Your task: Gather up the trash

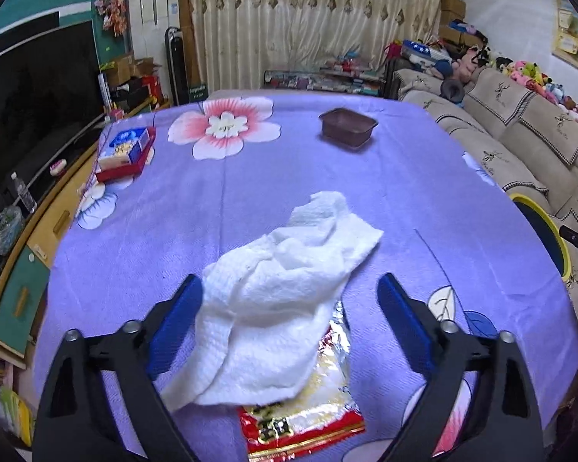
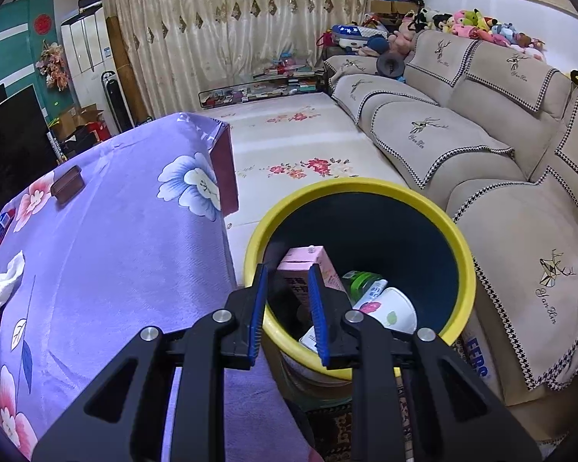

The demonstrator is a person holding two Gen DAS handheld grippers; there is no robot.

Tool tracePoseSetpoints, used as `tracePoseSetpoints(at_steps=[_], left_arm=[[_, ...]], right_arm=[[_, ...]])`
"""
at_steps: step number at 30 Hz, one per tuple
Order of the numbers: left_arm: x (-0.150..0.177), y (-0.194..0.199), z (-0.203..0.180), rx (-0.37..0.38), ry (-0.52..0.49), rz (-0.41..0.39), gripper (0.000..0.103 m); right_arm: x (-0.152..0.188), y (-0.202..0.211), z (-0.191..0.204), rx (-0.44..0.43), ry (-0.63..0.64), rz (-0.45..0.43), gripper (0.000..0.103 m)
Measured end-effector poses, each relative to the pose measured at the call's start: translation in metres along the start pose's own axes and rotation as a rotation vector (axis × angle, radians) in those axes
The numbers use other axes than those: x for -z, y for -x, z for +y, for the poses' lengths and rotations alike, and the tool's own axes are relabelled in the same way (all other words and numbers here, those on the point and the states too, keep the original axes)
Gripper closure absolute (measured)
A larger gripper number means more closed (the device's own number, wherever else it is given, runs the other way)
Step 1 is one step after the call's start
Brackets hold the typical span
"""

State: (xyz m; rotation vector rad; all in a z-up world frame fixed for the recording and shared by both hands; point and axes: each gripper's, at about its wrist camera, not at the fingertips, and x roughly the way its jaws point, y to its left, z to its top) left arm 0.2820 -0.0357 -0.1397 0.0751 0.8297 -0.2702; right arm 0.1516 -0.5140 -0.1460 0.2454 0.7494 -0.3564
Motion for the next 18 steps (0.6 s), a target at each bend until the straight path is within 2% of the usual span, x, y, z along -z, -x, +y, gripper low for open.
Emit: tracePoseSetpoints(at_steps=[3, 7, 9, 12, 15, 18], left_arm=[[-0.003, -0.009, 0.001, 0.002, 0.008, 0.026, 0.028], [-0.008, -0.016, 0.0, -0.011, 0.004, 0.044, 0.05], [-0.012, -0.018, 0.0, -0.008, 0.007, 0.048, 0.067], [-0.018, -0.017, -0.001, -0.008, 0.001, 0.043, 0.083], [-0.028, -0.01, -0.001, -0.019, -0.008, 0.018, 0.087], [-0.039, 0.002, -0.004, -0.028, -0.016, -0.017, 0.087]], right_arm=[[0.001, -0.001, 0.004, -0.003, 0.004, 0.004, 0.082], [0.001, -0.001, 0.005, -0.008, 0.007, 0.006, 0.082], [0.001, -0.001, 0.004, -0.009, 0.006, 0.006, 0.082], [0.002, 0.0, 0.003, -0.01, 0.002, 0.005, 0.082], [0.002, 0.001, 0.003, -0.013, -0.002, 0.002, 0.082], [0.002, 0.002, 0.0, -0.017, -0.008, 0.001, 0.082]])
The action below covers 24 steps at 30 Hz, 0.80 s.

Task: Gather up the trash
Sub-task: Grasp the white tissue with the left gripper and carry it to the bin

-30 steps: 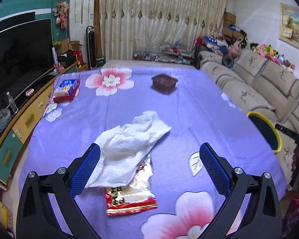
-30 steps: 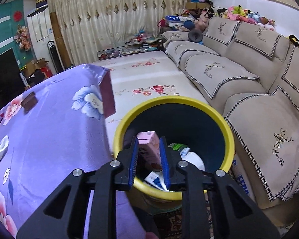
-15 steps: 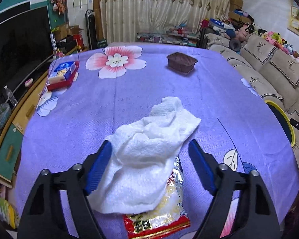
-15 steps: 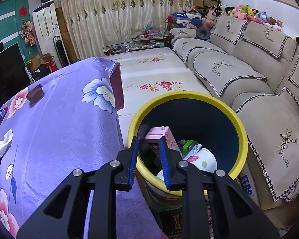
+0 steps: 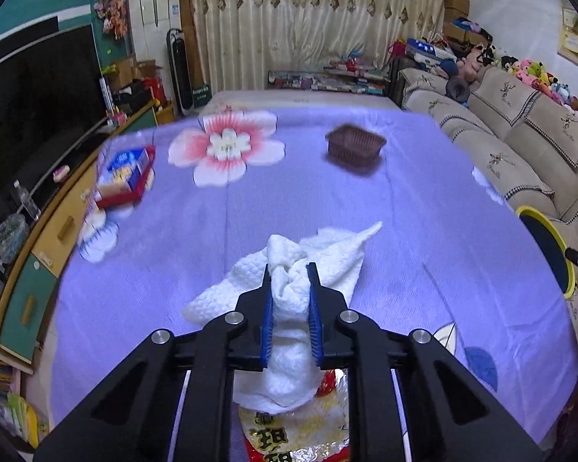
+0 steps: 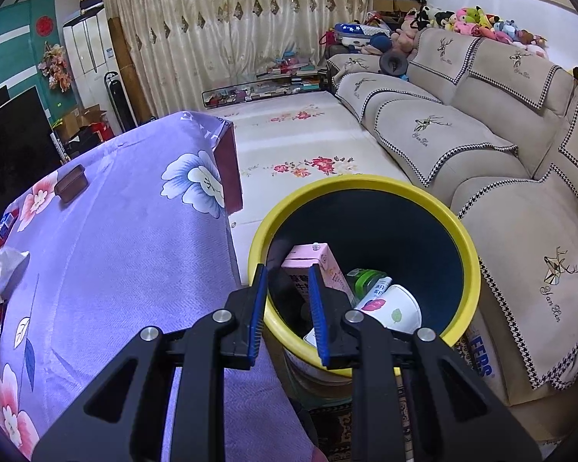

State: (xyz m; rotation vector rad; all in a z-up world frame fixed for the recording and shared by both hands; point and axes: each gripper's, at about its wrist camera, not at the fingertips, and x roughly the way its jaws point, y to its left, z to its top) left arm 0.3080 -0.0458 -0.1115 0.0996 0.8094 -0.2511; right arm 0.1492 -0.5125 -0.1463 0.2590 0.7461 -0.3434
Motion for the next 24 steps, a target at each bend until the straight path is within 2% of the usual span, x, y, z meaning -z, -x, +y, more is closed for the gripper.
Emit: tracePoseSetpoints(at_steps=[7, 12, 15, 18, 20, 22, 24], left_arm=[[-0.022, 0.034, -0.028, 0.03, -0.052, -0.082, 0.087], [-0.038, 0.054, -0.063, 0.086, -0.098, -0.123, 0.087], [-0.05, 0.064, -0.08, 0.16, -0.092, -0.141, 0.087], [-0.06, 0.075, -0.094, 0.187, -0.095, -0.174, 0.087], [-0.068, 0.089, -0.102, 0.236, -0.09, -0.198, 0.087], [-0.074, 0.101, -0.113, 0.214, -0.12, -0.234, 0.087], [-0.081, 0.111, -0.116, 0.282, -0.104, -0.236, 0.087]], right_arm=[[-0.002, 0.012, -0.008, 0.01, -0.012, -0.03, 0.082], [-0.003, 0.025, -0.02, 0.024, -0.034, -0.058, 0.082], [-0.003, 0.031, -0.026, 0.019, -0.043, -0.07, 0.082], [-0.002, 0.035, -0.029, 0.014, -0.044, -0.079, 0.082], [-0.002, 0.036, -0.034, 0.009, -0.053, -0.081, 0.082], [-0.001, 0.035, -0.038, 0.01, -0.064, -0.08, 0.082], [0.0, 0.033, -0.04, 0.008, -0.073, -0.076, 0.082]])
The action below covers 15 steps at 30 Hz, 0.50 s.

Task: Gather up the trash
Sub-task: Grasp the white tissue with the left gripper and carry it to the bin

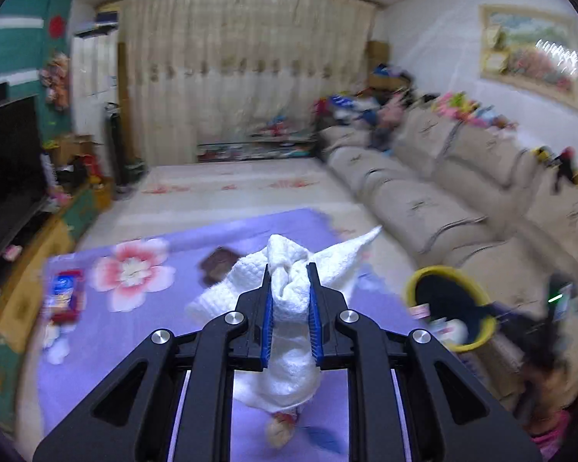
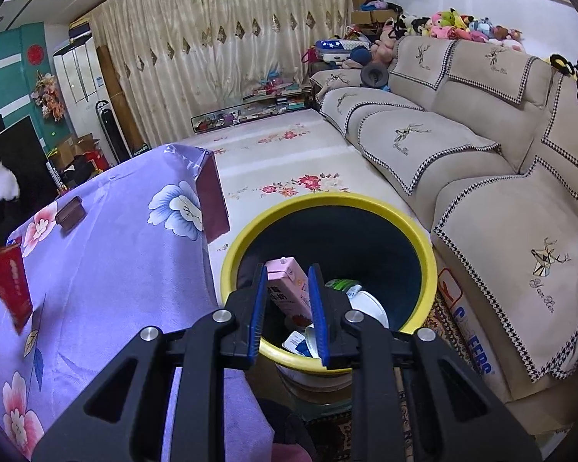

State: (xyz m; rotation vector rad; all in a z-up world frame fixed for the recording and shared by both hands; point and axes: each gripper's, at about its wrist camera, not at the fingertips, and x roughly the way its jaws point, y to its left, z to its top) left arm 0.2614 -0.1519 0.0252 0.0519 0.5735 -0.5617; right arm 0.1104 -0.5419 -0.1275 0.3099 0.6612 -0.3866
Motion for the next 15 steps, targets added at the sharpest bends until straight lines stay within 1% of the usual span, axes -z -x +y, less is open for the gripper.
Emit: tracePoseSetpoints(at_steps=[1, 2, 3, 4, 5, 6, 8, 13, 15], left_arm=[[-0.004, 0.003, -0.005, -0.029, -0.012, -0.012, 0.087], [-0.007, 0.008, -0.016, -0.124, -0.08, -0.056, 0.087], [-0.009, 0.01, -0.024, -0.143, -0.11, -0.076, 0.087], [-0.011, 0.009, -0.025, -0.114, -0.099, -0.062, 0.087], [-0.013, 0.006, -0.027, -0.057, -0.078, -0.034, 0.087], [-0.014, 0.004, -0.033, -0.041, -0.081, -0.019, 0.087], [-0.014, 0.001, -0.045, -0.046, -0.108, -0.012, 0.087], [-0.01, -0.018, -0.078, 0.01, -0.137, 0.034, 0.087], [-0.008, -0.033, -0.096, 0.049, -0.156, 0.057, 0.087]], right_arm=[[0.001, -0.001, -0.001, 0.0, -0.003, 0.003, 0.082], [0.002, -0.002, -0.003, -0.002, -0.007, 0.006, 0.082], [0.001, -0.002, -0.004, -0.004, -0.009, 0.007, 0.082], [0.002, -0.002, -0.005, -0.007, -0.01, 0.006, 0.082], [0.002, -0.002, -0.006, -0.007, -0.011, 0.004, 0.082], [0.003, -0.001, -0.007, -0.008, -0.013, 0.003, 0.082], [0.003, 0.002, -0.012, -0.008, -0.022, -0.005, 0.082], [0.003, 0.01, -0.028, 0.01, -0.051, -0.02, 0.082], [0.004, 0.013, -0.036, 0.019, -0.063, -0.024, 0.082]])
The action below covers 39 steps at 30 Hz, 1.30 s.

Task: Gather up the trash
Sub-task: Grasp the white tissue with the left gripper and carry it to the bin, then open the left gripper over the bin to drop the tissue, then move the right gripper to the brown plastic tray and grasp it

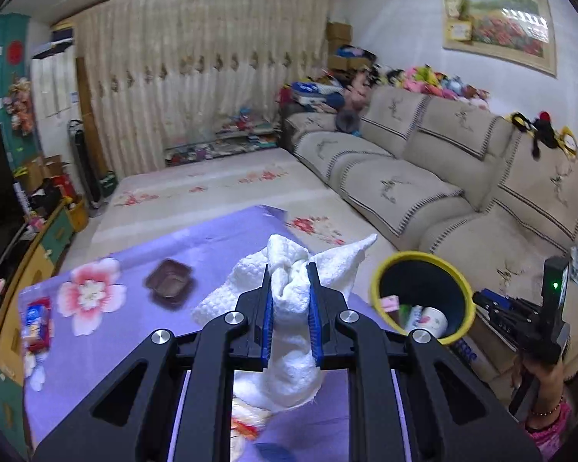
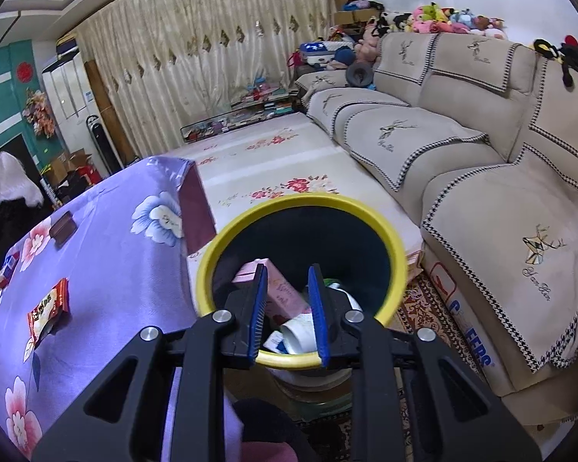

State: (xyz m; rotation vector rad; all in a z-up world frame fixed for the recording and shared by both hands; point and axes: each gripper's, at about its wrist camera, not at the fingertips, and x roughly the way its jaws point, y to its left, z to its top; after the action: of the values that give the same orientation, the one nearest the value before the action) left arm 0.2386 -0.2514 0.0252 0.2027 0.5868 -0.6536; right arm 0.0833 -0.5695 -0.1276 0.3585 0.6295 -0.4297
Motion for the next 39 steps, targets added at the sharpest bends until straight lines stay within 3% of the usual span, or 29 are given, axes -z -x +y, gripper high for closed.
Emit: tracePoseSetpoints(at_steps=[11, 16, 22, 25, 27, 30, 39], left_arm=[[-0.005, -0.103, -0.132, 0.201, -0.132, 0.119, 0.087], [0.0, -0.158, -0.184, 0.259, -0.162, 0.213, 0.087], [0.008, -0.214, -0.223, 0.274, -0.19, 0.29, 0.087], [0.016, -0.232, -0.238, 0.265, -0.197, 0.311, 0.069], [0.019, -0.241, -0.242, 0.25, -0.19, 0.313, 0.045], [0.022, -0.244, -0.241, 0.234, -0.181, 0.308, 0.03], [0.016, -0.178, -0.183, 0.202, -0.145, 0.198, 0.015]], right_arm=[[0.004, 0.019, -0.058, 0.085, -0.079, -0.027, 0.082], [0.007, 0.025, -0.088, 0.123, -0.121, -0.033, 0.081], [0.014, 0.025, -0.112, 0.151, -0.159, -0.023, 0.079], [0.014, 0.024, -0.117, 0.157, -0.169, -0.019, 0.079], [0.014, 0.023, -0.119, 0.158, -0.172, -0.019, 0.079], [0.014, 0.023, -0.12, 0.158, -0.172, -0.021, 0.079], [0.012, 0.02, -0.103, 0.137, -0.141, -0.016, 0.078]])
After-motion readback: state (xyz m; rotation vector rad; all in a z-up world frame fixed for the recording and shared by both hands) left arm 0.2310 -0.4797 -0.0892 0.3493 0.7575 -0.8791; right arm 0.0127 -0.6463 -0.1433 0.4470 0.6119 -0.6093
